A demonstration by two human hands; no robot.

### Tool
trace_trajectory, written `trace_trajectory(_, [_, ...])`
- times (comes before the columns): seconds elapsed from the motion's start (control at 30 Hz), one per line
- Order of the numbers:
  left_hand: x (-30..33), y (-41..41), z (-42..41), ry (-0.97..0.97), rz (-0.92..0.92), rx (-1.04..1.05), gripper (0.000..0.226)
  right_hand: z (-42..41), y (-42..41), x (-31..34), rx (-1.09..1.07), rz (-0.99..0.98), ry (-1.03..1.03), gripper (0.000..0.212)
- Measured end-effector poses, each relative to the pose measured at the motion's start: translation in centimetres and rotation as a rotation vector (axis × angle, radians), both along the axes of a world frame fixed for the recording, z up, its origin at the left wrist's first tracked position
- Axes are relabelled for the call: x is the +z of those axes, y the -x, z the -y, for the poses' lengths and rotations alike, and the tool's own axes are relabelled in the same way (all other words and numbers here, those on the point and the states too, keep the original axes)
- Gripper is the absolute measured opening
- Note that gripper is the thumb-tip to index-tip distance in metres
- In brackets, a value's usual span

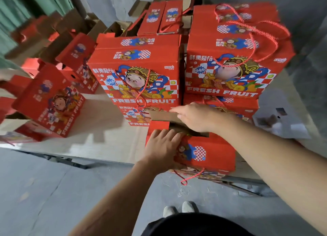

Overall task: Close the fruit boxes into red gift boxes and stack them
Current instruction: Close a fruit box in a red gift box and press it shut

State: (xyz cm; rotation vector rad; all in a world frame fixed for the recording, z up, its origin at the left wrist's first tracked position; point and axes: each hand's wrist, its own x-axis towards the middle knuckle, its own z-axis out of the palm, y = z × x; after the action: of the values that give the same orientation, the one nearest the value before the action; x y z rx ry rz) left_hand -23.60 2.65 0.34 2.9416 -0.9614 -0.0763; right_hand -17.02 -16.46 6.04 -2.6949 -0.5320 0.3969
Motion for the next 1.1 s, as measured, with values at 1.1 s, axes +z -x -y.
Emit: trace_trajectory(1.1, [-0.7,-3.6,-2.8,0.199,0.003,0.258,0.069,6.6,5.0,-6.2,0.006,-0.023,0.174,0.067])
